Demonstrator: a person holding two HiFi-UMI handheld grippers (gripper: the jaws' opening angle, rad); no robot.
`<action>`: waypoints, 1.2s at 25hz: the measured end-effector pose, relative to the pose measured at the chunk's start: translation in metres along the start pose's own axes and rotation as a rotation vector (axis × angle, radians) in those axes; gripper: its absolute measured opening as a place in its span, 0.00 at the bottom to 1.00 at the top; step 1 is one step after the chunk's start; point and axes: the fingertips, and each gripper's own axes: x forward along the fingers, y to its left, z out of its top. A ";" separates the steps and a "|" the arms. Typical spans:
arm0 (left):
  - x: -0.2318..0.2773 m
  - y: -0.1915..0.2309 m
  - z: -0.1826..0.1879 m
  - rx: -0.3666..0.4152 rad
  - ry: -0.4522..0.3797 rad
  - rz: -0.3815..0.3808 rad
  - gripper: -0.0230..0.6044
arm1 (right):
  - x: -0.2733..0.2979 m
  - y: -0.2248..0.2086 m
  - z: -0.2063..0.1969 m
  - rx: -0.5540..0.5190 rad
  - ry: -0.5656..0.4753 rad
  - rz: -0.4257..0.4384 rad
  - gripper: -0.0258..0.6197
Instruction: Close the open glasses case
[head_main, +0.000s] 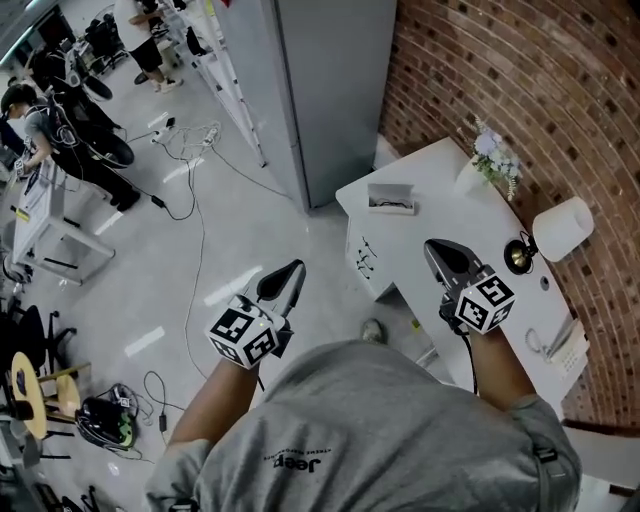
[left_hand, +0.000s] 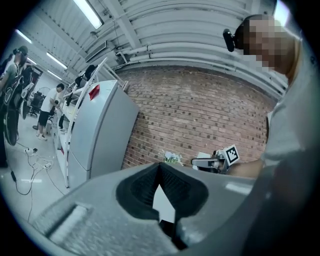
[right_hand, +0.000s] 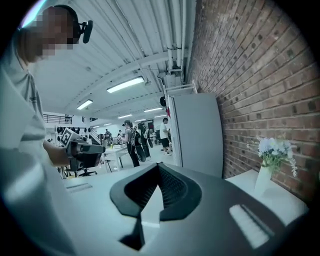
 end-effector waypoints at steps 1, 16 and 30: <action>0.016 0.003 0.002 -0.007 0.004 0.013 0.03 | 0.009 -0.015 0.002 0.004 0.000 0.021 0.05; 0.173 0.048 0.018 -0.030 0.040 0.055 0.03 | 0.074 -0.141 -0.006 0.022 0.045 0.115 0.05; 0.196 0.115 0.033 0.001 0.066 -0.170 0.03 | 0.129 -0.137 0.021 0.032 0.013 -0.089 0.05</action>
